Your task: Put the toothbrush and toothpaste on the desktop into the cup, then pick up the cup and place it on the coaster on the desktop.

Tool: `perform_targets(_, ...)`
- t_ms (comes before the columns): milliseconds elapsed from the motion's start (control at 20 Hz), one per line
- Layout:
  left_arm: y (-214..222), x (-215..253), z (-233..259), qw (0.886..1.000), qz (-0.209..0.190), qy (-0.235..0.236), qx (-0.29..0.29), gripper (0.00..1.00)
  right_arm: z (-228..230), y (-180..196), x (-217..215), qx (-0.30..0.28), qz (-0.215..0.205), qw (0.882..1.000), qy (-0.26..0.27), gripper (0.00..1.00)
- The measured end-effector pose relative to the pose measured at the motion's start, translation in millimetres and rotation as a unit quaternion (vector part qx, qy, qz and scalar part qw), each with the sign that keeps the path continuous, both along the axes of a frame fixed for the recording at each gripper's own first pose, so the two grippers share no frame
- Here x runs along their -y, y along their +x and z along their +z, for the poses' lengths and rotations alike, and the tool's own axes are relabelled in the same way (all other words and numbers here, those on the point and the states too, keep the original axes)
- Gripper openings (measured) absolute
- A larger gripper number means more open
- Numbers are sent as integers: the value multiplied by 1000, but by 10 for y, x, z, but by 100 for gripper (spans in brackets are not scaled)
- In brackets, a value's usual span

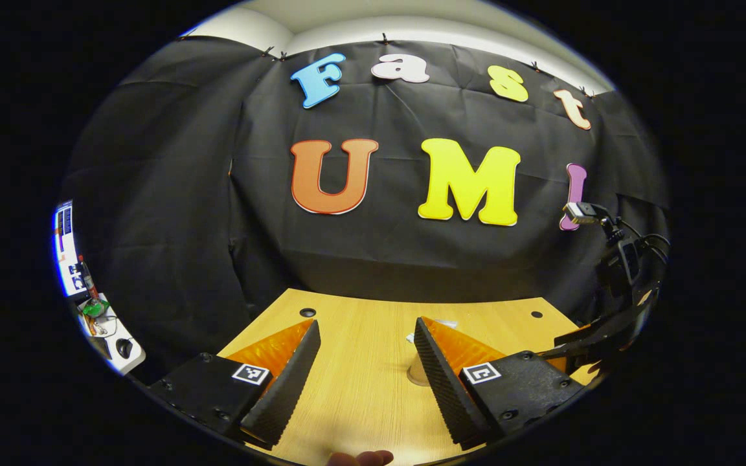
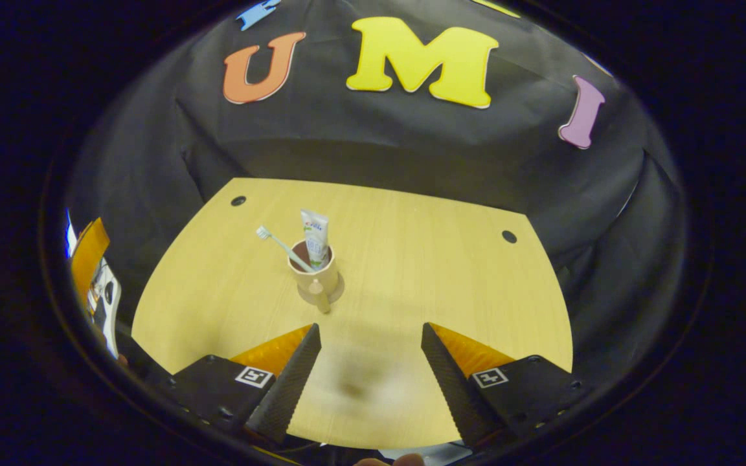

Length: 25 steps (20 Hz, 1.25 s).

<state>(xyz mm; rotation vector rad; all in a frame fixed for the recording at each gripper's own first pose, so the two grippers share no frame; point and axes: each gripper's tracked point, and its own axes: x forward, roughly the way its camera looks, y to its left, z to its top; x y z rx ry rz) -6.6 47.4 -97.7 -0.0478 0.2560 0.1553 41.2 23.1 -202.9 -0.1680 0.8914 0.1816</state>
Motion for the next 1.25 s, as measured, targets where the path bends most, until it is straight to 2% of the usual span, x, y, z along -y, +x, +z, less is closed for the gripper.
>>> perform_targets(250, 17, 25, 107, 1000, -15, 6, 12, 93, 411, 88, 154, 77, -44, 996, 31, 96)
perform_targets(400, 37, 45, 177, 1000, -19, 8, 16, 93, 622, 111, 182, 119, -52, 991, 42, 96)
perform_targets(750, 11, 100, 360, 999, -32, 10, 24, 93, 1092, 59, 195, 222, -48, 972, 66, 97)
perform_targets(1250, -30, 148, 454, 999, -35, 12, 28, 93, 1382, 27, 86, 284, -25, 955, 77, 96)
